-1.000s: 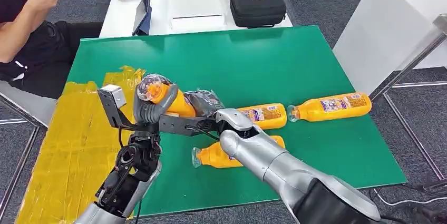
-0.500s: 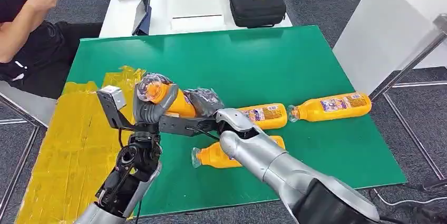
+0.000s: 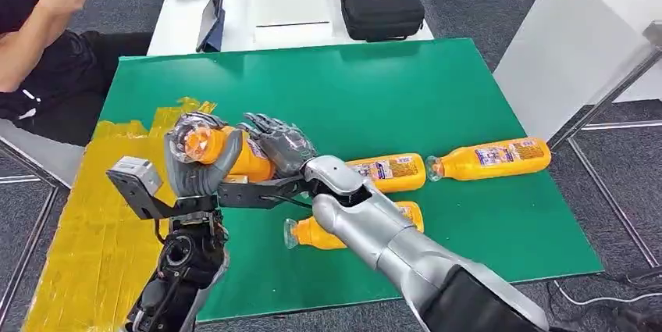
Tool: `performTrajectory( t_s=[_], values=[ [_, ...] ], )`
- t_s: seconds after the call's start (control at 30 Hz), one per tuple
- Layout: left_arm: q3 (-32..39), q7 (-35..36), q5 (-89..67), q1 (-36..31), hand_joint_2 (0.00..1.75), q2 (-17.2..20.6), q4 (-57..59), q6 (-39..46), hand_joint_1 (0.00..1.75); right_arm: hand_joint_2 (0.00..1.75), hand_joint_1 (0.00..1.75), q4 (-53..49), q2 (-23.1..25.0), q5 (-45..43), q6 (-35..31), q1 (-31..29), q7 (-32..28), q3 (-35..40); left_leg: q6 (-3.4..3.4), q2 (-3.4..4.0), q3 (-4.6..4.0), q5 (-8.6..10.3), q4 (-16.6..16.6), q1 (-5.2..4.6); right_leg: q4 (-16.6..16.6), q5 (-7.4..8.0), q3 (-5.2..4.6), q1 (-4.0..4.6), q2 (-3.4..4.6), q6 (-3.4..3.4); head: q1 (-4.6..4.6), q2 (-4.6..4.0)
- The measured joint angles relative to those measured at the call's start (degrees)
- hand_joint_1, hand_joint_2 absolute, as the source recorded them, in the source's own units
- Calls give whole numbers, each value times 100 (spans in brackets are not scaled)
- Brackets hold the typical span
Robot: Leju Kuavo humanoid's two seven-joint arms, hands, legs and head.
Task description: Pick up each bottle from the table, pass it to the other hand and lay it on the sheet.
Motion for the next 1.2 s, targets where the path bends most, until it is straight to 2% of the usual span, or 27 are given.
performTrajectory(
  t_s=[0.23,0.43,0.53,0.6,0.9,1.2],
  values=[
    [20,-289,-414,135,175,35,-192,538,175,0,0,0,76,365,-15,90,-59,-295,0,-1,0,1,0,-1,0,1,1,-1,0,0,2,0],
    [224,-706,-1954,373,175,96,-430,1416,175,0,0,-89,-9,837,2,212,-231,-688,0,0,-1,0,0,-1,0,1,0,0,0,0,2,0],
    [657,-713,-2932,386,175,33,-518,1453,175,0,0,-332,-98,1073,41,381,-365,-802,0,2,0,0,0,-1,-1,1,-2,0,1,0,4,0],
    [897,-673,-3014,384,175,17,-557,1471,175,0,0,-461,-149,1117,68,456,-393,-839,0,4,0,0,0,0,0,1,-3,0,1,0,2,0],
    [1660,-756,-4124,386,175,-217,-551,1471,175,0,0,-1057,-395,1318,168,770,-525,-929,-1,4,1,1,0,-1,-1,1,-4,-1,1,0,2,0],
    [2221,-400,-5773,134,175,-459,-37,1471,175,0,0,-1980,-844,1270,238,1146,-603,-929,-1,5,0,1,0,-2,-2,4,-5,-1,1,1,2,0]
  ],
)
